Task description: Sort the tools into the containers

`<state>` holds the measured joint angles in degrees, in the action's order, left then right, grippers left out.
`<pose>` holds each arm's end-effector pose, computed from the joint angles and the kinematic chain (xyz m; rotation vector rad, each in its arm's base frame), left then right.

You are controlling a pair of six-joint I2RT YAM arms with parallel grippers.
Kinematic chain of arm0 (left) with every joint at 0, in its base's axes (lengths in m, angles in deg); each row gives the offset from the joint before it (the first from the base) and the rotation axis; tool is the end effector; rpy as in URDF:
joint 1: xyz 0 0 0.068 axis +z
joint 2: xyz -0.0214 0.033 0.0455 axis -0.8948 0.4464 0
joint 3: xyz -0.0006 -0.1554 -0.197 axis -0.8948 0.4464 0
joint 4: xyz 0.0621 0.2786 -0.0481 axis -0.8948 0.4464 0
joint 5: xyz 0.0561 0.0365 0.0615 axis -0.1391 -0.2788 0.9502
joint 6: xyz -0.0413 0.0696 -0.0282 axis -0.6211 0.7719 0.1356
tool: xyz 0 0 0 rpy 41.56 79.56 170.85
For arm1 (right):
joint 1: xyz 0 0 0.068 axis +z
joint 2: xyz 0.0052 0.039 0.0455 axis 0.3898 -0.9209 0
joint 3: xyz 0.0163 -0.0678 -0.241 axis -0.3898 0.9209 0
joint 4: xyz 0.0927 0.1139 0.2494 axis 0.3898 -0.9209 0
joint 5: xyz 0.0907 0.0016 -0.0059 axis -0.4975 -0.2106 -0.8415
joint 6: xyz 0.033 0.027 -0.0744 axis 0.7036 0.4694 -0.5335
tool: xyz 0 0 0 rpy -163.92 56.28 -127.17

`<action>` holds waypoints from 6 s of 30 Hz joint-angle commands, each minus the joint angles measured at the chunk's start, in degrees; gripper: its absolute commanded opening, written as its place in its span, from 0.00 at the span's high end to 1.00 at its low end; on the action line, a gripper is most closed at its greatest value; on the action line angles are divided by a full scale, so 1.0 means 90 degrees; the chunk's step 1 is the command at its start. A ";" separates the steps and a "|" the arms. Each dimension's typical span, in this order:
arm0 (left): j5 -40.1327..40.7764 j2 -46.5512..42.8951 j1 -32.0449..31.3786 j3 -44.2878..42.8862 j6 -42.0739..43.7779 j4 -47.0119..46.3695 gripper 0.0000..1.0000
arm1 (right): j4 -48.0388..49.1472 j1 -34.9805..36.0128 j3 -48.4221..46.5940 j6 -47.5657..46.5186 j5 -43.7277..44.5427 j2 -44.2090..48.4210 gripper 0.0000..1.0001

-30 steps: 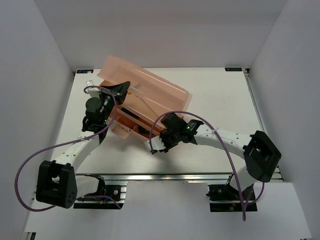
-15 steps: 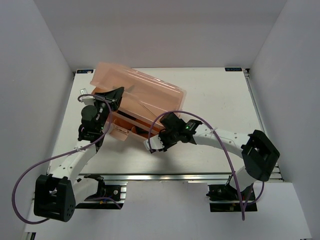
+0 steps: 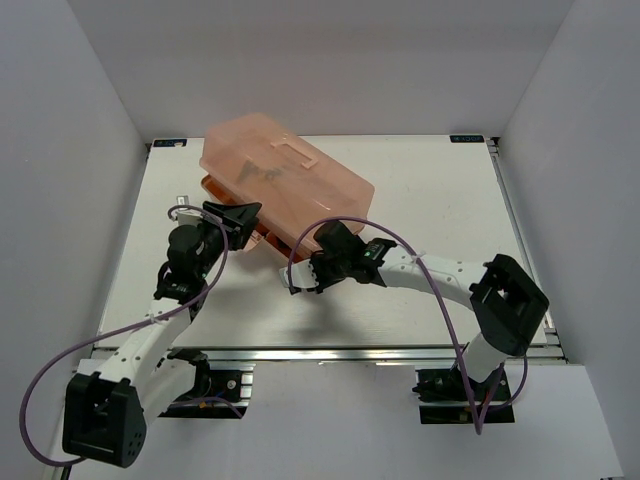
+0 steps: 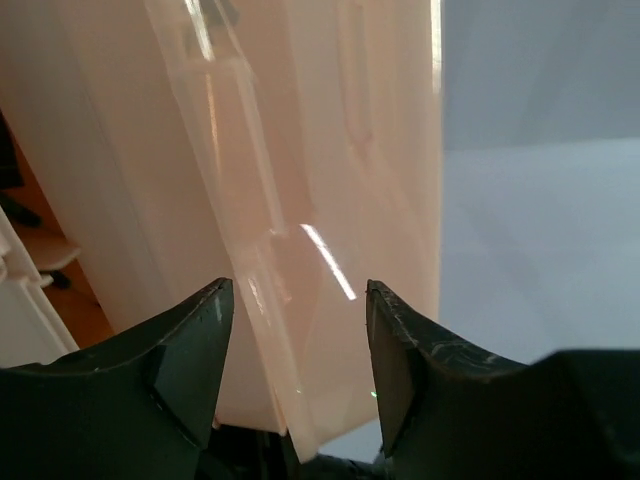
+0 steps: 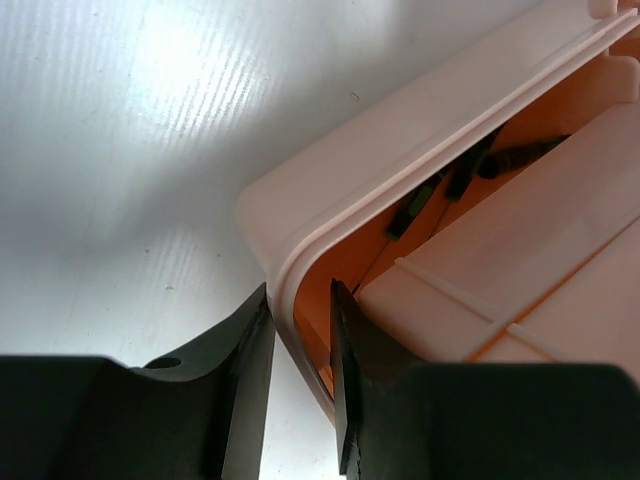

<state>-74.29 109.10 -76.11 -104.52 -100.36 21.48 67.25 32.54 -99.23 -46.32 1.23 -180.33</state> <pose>0.2886 -0.0782 0.2191 -0.8807 1.6728 -1.2744 0.2191 0.3368 0.1567 -2.0701 1.1661 0.1044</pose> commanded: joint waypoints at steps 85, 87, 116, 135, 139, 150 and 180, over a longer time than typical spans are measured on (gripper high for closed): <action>0.0427 0.0306 0.0660 0.0158 0.1450 0.2251 0.32 | -0.1534 -0.3986 -0.4043 0.6876 -0.0514 -0.2474 0.63; 0.0369 0.0355 0.0660 0.0197 0.1441 0.2163 0.37 | -0.1476 -0.4191 -0.3711 0.7041 -0.0378 -0.2123 0.64; -0.3224 0.6128 -0.0951 -0.2840 0.1217 -0.1546 0.71 | -0.1299 -0.5296 -0.1161 0.8771 -0.0367 -0.0178 0.70; -0.3723 0.5804 -0.1098 -0.2869 0.0991 -0.2427 0.71 | -0.1290 -0.5276 -0.1210 0.8614 0.0014 -0.0500 0.71; -0.3742 0.6000 -0.1117 -0.2985 0.0991 -0.2407 0.72 | -0.1270 -0.5286 -0.1210 0.8614 0.0004 -0.0520 0.71; -0.3694 0.6547 -0.1137 -0.3387 0.1177 -0.1695 0.77 | -0.1280 -0.5276 -0.1307 0.8575 -0.0016 -0.0598 0.71; -0.4065 0.7153 -0.1137 -0.3319 0.0330 -0.3167 0.60 | -0.1309 -0.5286 -0.1356 0.8546 -0.0055 -0.0686 0.70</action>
<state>-109.09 176.36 -86.10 -137.03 -93.54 0.78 69.98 -13.95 -115.32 29.20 -5.48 -180.55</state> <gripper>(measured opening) 0.406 0.689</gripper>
